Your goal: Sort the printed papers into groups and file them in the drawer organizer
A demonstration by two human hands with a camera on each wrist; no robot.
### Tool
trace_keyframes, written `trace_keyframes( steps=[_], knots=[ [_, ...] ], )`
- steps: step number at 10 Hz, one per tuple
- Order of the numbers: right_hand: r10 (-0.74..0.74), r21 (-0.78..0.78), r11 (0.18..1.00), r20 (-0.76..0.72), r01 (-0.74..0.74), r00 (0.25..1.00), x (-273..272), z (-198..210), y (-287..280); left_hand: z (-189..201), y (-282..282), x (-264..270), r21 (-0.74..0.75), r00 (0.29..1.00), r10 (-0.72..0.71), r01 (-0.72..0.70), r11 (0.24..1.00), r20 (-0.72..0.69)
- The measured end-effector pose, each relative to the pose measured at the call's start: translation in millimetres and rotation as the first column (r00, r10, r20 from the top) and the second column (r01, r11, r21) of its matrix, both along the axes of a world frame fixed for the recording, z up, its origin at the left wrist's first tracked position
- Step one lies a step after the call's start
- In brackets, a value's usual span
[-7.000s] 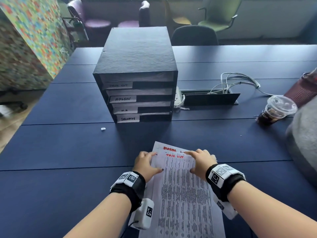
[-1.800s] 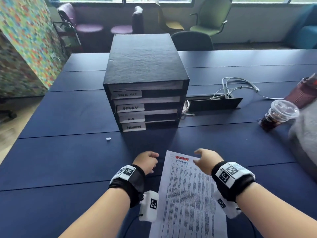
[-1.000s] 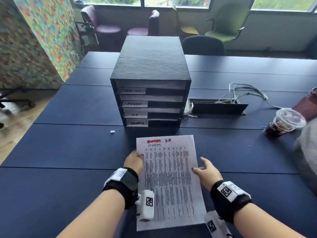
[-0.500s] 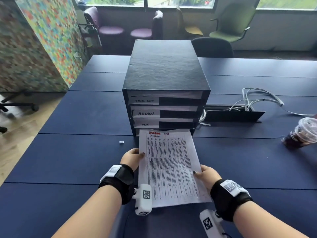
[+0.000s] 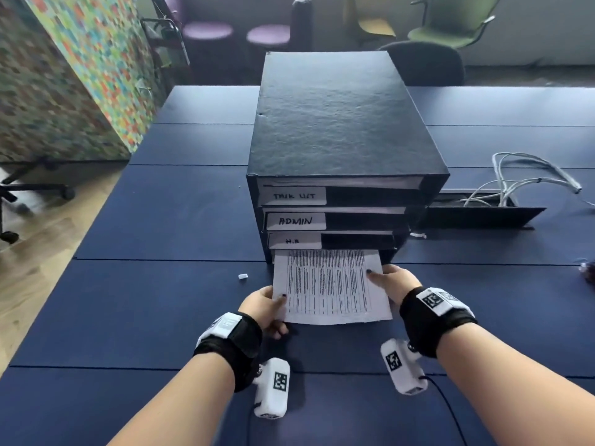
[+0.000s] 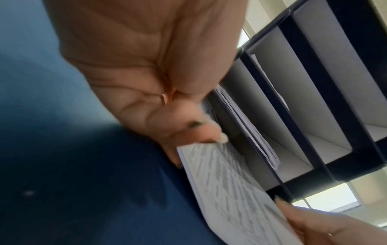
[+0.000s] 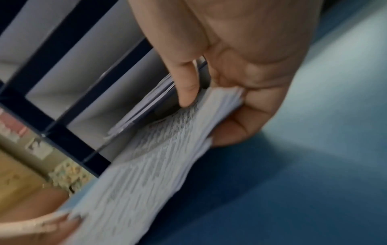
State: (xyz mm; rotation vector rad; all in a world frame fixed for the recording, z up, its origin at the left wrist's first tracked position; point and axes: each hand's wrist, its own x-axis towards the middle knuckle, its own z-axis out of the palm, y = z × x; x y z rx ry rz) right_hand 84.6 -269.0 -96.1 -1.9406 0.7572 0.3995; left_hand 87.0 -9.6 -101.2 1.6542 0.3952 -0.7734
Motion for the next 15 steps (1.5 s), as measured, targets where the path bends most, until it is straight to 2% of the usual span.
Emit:
trace_keyframes(
  steps=[1, 2, 3, 4, 5, 6, 7, 8, 9, 10, 11, 12, 13, 14, 15],
  knots=[
    [0.012, 0.085, 0.996, -0.140, 0.000, 0.990, 2.8, 0.6, -2.4, -2.7, -5.8, 8.3, -0.081, 0.992, 0.121, -0.118, 0.990, 0.028],
    [-0.044, 0.159, 0.984, -0.194, 0.076, 0.980, 4.6, -0.9, -7.4, -8.2, -10.2, 15.3, -0.177, 0.953, 0.300, -0.289, 0.941, 0.037],
    [-0.217, 0.397, 0.883, -0.126, 0.249, 0.968, 10.6, 0.9, -5.3, -15.6, -12.0, 19.8, -0.211, 0.915, 0.393, -0.367, 0.906, 0.097],
    [-0.333, 0.537, 0.777, -0.089, 0.327, 0.939, 15.4, 5.8, 4.5, -12.9, -13.0, 23.1, -0.224, 0.896, 0.405, -0.363, 0.904, 0.183],
    [-0.413, 0.638, 0.691, -0.038, 0.340, 0.910, 18.2, 0.2, 10.4, -8.9, -14.7, 27.2, -0.199, 0.900, 0.348, -0.302, 0.932, 0.264],
    [-0.455, 0.710, 0.629, 0.008, 0.315, 0.891, 20.7, -0.5, 16.0, -3.6, -18.2, 34.5, -0.066, 0.910, 0.190, -0.179, 0.982, 0.369],
    [-0.471, 0.673, 0.664, 0.040, 0.324, 0.881, 22.4, -0.3, 20.7, 3.7, -21.7, 40.5, 0.207, 0.909, -0.028, -0.065, 0.976, 0.415],
    [-0.401, 0.563, 0.769, 0.056, 0.303, 0.914, 23.5, -2.2, 22.6, 9.6, -25.3, 43.7, 0.333, 0.900, -0.134, -0.014, 0.943, 0.415],
    [-0.258, 0.473, 0.861, 0.092, 0.186, 0.962, 24.9, -14.5, 24.2, 17.0, -31.3, 44.5, 0.364, 0.917, -0.196, 0.061, 0.929, 0.346],
    [-0.116, 0.400, 0.915, 0.122, 0.059, 0.986, 26.6, -20.0, 26.8, 16.9, -35.9, 48.4, 0.393, 0.923, -0.233, 0.101, 0.914, 0.306],
    [0.035, 0.257, 0.965, 0.088, -0.057, 0.995, 33.1, -25.5, 22.8, 19.7, -37.6, 52.3, 0.452, 0.918, -0.276, 0.127, 0.883, 0.283],
    [0.097, 0.203, 0.973, 0.086, -0.113, 0.992, 34.5, -26.2, 18.0, 20.7, -38.9, 52.8, 0.465, 0.916, -0.312, 0.168, 0.869, 0.253],
    [0.176, 0.209, 0.960, 0.058, -0.184, 0.983, 27.3, -18.8, 15.5, 23.4, -40.0, 49.5, 0.523, 0.872, -0.444, 0.286, 0.803, 0.206],
    [0.325, 0.114, 0.940, -0.023, -0.320, 0.945, 16.8, -1.7, 15.2, 27.0, -44.4, 43.1, 0.555, 0.832, -0.526, 0.357, 0.751, 0.177],
    [0.481, -0.045, 0.875, -0.038, -0.482, 0.876, 7.4, 11.0, 13.7, 37.3, -51.5, 32.4, 0.570, 0.788, -0.580, 0.384, 0.726, 0.208]
  ],
)
